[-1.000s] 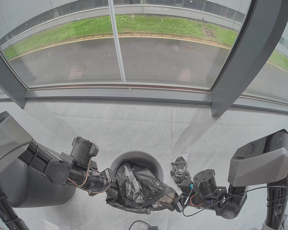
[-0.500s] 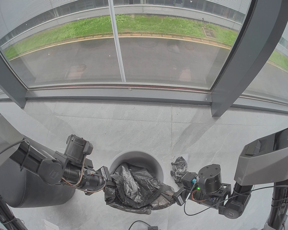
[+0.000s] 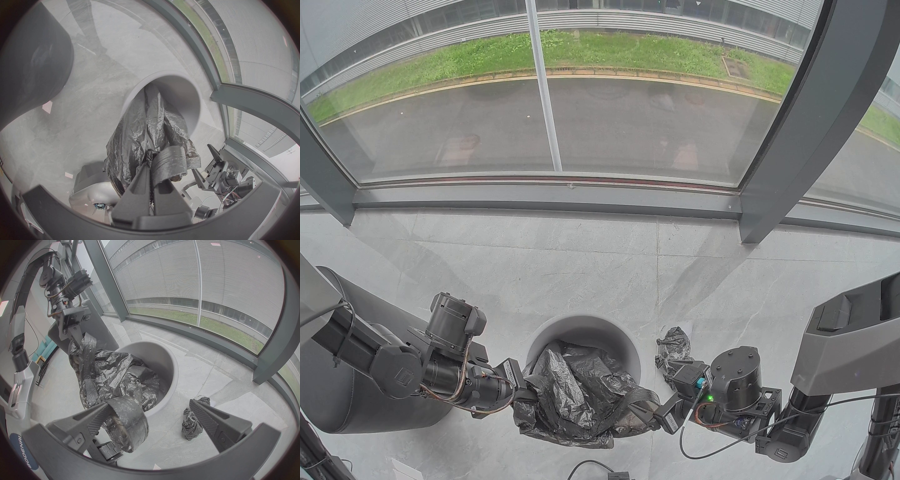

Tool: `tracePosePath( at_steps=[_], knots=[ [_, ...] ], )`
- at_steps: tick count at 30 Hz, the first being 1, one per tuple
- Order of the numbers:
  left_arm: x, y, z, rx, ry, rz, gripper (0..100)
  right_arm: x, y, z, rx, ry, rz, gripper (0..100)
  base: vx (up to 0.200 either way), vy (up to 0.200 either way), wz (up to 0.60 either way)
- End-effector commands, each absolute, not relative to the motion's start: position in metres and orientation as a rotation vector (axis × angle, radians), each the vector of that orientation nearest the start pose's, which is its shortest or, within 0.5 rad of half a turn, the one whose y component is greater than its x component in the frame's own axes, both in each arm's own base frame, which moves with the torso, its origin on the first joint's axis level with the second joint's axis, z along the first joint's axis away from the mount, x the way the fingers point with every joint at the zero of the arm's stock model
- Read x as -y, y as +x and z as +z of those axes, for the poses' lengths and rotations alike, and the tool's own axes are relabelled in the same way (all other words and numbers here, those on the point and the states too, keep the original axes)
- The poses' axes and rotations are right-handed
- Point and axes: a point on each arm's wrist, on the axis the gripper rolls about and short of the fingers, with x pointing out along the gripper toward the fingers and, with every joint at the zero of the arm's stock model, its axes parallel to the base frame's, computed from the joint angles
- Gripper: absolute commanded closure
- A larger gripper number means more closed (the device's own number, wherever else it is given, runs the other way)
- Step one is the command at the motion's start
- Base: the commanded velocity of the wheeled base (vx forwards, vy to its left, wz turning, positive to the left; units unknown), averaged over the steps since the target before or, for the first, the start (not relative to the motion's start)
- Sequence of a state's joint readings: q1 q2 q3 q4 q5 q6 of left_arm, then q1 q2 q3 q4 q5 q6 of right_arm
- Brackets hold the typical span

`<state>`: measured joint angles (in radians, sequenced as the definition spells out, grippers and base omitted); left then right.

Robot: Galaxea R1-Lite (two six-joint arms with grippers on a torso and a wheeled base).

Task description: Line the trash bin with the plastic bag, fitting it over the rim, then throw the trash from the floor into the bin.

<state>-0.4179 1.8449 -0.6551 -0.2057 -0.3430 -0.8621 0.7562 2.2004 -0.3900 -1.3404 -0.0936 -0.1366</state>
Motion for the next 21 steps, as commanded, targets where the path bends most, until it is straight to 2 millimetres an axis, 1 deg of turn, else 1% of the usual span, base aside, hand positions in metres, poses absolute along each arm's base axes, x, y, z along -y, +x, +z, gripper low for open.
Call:
tracePosePath(
  at_steps=[1, 4, 5, 8, 12, 15, 18, 19, 21],
  knots=[
    [0.118, 0.248, 0.069, -1.219, -0.715, -0.226, 100, -0.201, 0.218, 0.004, -0.417, -0.339, 0.678, 0, 0.000, 0.000, 0.00],
    [0.120, 0.253, 0.072, -1.181, -0.720, -0.245, 100, -0.192, 0.212, -0.002, -0.457, -0.357, 0.672, 0, 0.000, 0.000, 0.00],
    [0.120, 0.253, 0.072, -1.181, -0.720, -0.245, 100, -0.192, 0.212, -0.002, -0.457, -0.357, 0.672, 0, 0.000, 0.000, 0.00],
    [0.121, 0.256, 0.075, -1.155, -0.725, -0.261, 100, -0.184, 0.203, -0.004, -0.488, -0.369, 0.674, 0, 0.000, 0.000, 0.00],
    [0.119, 0.259, 0.078, -1.133, -0.734, -0.263, 100, -0.188, 0.199, 0.005, -0.428, -0.362, 0.702, 0, 0.000, 0.000, 0.00],
    [0.116, 0.261, 0.080, -1.116, -0.744, -0.258, 100, -0.204, 0.191, 0.011, -0.368, -0.366, 0.754, 0, 0.000, 0.000, 0.00],
    [0.112, 0.262, 0.081, -1.105, -0.753, -0.248, 100, -0.222, 0.194, 0.014, -0.317, -0.352, 0.784, 0, 0.000, 0.000, 0.00],
    [0.110, 0.263, 0.082, -1.100, -0.758, -0.244, 100, -0.233, 0.196, 0.013, -0.297, -0.344, 0.802, 0, 0.000, 0.000, 0.00],
    [0.107, 0.264, 0.084, -1.090, -0.765, -0.238, 100, -0.247, 0.198, 0.006, -0.286, -0.345, 0.818, 0, 0.000, 0.000, 0.00]
  ],
)
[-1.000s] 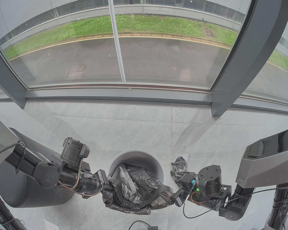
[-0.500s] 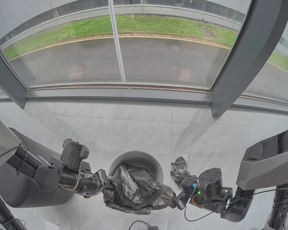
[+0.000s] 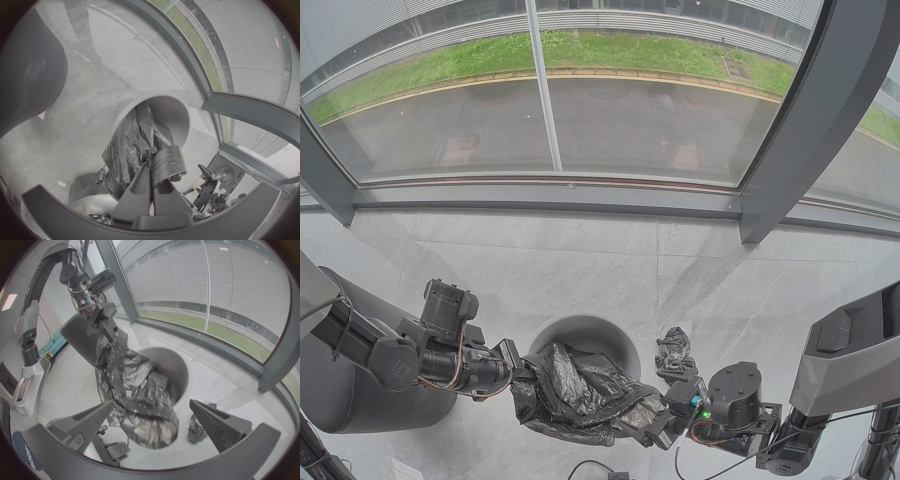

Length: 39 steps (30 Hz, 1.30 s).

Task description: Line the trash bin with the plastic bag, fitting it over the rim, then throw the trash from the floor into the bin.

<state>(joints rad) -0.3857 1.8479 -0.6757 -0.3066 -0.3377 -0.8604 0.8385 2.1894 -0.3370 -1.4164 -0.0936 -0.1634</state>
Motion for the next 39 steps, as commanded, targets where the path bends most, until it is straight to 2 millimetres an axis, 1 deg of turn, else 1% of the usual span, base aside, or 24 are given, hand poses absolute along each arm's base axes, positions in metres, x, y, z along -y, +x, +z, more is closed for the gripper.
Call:
tracePosePath(
  at_steps=[1, 3, 5, 8, 11, 16, 19, 23, 29, 37, 39],
  knots=[
    [0.106, 0.264, 0.084, -1.088, -0.767, -0.238, 100, -0.252, 0.198, 0.002, -0.285, -0.348, 0.821, 0, 0.000, 0.000, 0.00],
    [0.104, 0.264, 0.085, -1.084, -0.773, -0.230, 100, -0.265, 0.196, -0.007, -0.280, -0.359, 0.817, 0, 0.000, 0.000, 0.00],
    [0.103, 0.264, 0.086, -1.079, -0.775, -0.232, 100, -0.274, 0.196, -0.014, -0.273, -0.360, 0.826, 0, 0.000, 0.000, 0.00],
    [0.102, 0.266, 0.087, -1.074, -0.781, -0.234, 100, -0.283, 0.191, -0.022, -0.281, -0.376, 0.852, 0, 0.000, 0.000, 0.00],
    [0.102, 0.266, 0.087, -1.070, -0.781, -0.234, 100, -0.282, 0.188, -0.029, -0.304, -0.393, 0.859, 0, 0.000, 0.000, 0.00],
    [0.102, 0.267, 0.087, -1.070, -0.783, -0.232, 100, -0.277, 0.186, -0.030, -0.318, -0.404, 0.860, 0, 0.000, 0.000, 0.00],
    [0.102, 0.267, 0.087, -1.069, -0.781, -0.233, 100, -0.272, 0.184, -0.033, -0.322, -0.448, 0.861, 0, 0.000, 0.000, 0.00],
    [0.102, 0.267, 0.087, -1.069, -0.781, -0.233, 100, -0.265, 0.190, -0.039, -0.331, -0.489, 0.834, 0, 0.000, 0.000, 0.00],
    [0.102, 0.267, 0.087, -1.068, -0.782, -0.233, 100, -0.260, 0.197, -0.040, -0.320, -0.527, 0.818, 0, 0.000, 0.000, 0.00],
    [0.102, 0.267, 0.087, -1.070, -0.782, -0.234, 100, -0.260, 0.203, -0.039, -0.287, -0.590, 0.818, 0, 0.000, 0.000, 0.00],
    [0.102, 0.267, 0.087, -1.070, -0.782, -0.234, 100, -0.259, 0.207, -0.040, -0.283, -0.594, 0.808, 0, 0.000, 0.000, 0.00]
  ],
)
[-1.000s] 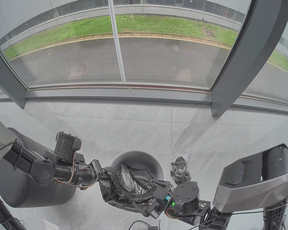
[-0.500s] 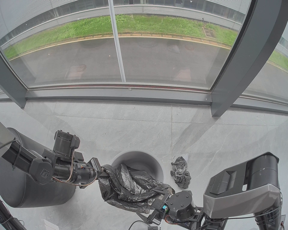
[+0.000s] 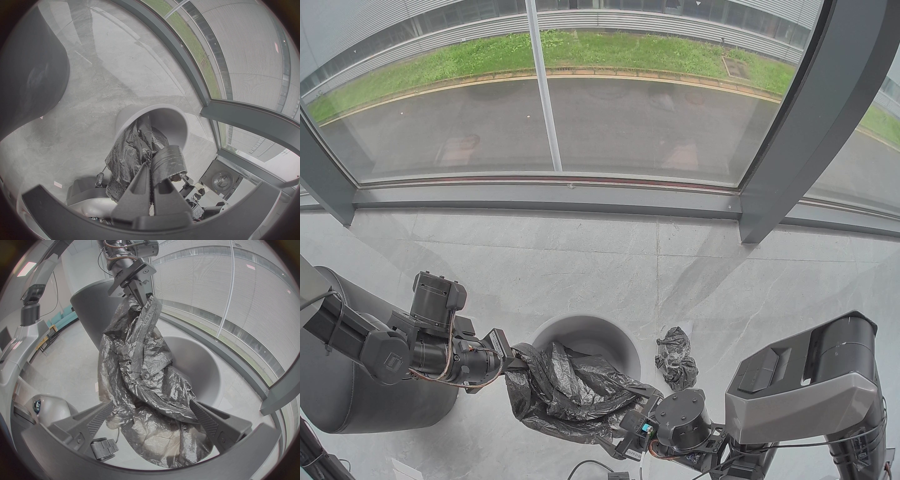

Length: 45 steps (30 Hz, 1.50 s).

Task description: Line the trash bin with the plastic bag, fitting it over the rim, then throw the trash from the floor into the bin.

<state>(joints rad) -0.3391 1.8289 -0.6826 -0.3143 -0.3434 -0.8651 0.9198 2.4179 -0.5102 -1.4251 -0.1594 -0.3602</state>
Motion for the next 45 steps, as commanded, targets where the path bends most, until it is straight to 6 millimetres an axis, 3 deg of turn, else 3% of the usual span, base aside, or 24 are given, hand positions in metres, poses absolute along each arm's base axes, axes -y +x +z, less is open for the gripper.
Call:
tracePosePath(
  at_steps=[1, 19, 20, 35, 45],
  knots=[
    [0.102, 0.267, 0.087, -1.070, -0.782, -0.234, 100, -0.259, 0.209, -0.041, -0.284, -0.593, 0.803, 0, 0.000, 0.000, 0.00],
    [0.102, 0.268, 0.088, -1.066, -0.785, -0.238, 100, -0.266, 0.221, -0.045, -0.259, -0.591, 0.789, 0, 0.000, 0.000, 0.00],
    [0.102, 0.268, 0.088, -1.066, -0.785, -0.238, 100, -0.266, 0.221, -0.045, -0.261, -0.591, 0.789, 100, 0.000, 0.000, 0.00],
    [0.102, 0.268, 0.088, -1.069, -0.799, -0.231, 100, -0.260, 0.226, -0.042, -0.256, -0.574, 0.764, 100, 0.000, 0.000, 0.00],
    [0.102, 0.267, 0.088, -1.069, -0.799, -0.231, 100, -0.250, 0.236, -0.004, -0.160, -0.480, 0.694, 100, 0.000, 0.000, 0.00]
  ],
)
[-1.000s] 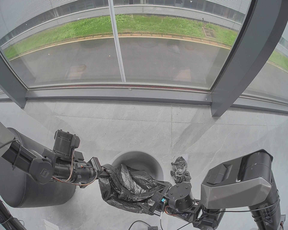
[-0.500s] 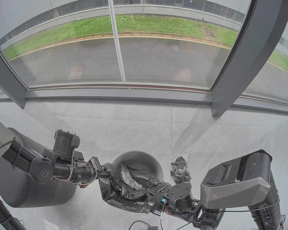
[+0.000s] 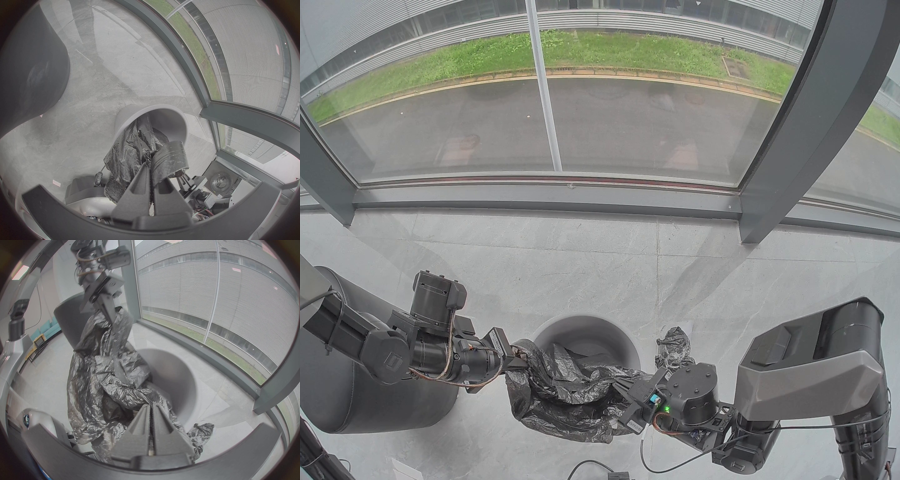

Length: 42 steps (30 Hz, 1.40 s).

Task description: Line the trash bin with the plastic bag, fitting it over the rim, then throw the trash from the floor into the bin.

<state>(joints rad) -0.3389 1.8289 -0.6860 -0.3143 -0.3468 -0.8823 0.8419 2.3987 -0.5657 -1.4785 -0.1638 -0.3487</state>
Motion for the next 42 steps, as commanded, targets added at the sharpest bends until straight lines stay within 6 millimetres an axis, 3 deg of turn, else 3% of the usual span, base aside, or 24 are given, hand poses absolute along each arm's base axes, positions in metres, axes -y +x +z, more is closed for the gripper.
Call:
tracePosePath(
  at_steps=[1, 8, 25, 37, 38, 42],
  knots=[
    [0.102, 0.267, 0.089, -1.068, -0.799, -0.232, 100, -0.248, 0.238, 0.000, -0.151, -0.473, 0.683, 100, 0.000, 0.000, 0.00],
    [0.101, 0.268, 0.089, -1.059, -0.797, -0.227, 100, -0.236, 0.250, 0.018, -0.111, -0.410, 0.620, 100, 0.000, 0.000, 0.00],
    [0.085, 0.293, 0.072, -0.991, -0.787, -0.208, 100, -0.231, 0.290, 0.019, -0.066, -0.336, 0.527, 100, 0.000, 0.000, 0.00],
    [0.085, 0.293, 0.075, -0.966, -0.793, -0.223, 100, -0.224, 0.271, 0.024, -0.108, -0.320, 0.546, 100, 0.000, 0.000, 0.00],
    [0.085, 0.293, 0.075, -0.966, -0.794, -0.223, 100, -0.224, 0.271, 0.024, -0.108, -0.318, 0.547, 0, 0.000, 0.000, 0.00],
    [0.085, 0.292, 0.077, -0.961, -0.796, -0.226, 100, -0.227, 0.270, 0.029, -0.087, -0.301, 0.558, 0, 0.000, 0.000, 0.00]
  ],
)
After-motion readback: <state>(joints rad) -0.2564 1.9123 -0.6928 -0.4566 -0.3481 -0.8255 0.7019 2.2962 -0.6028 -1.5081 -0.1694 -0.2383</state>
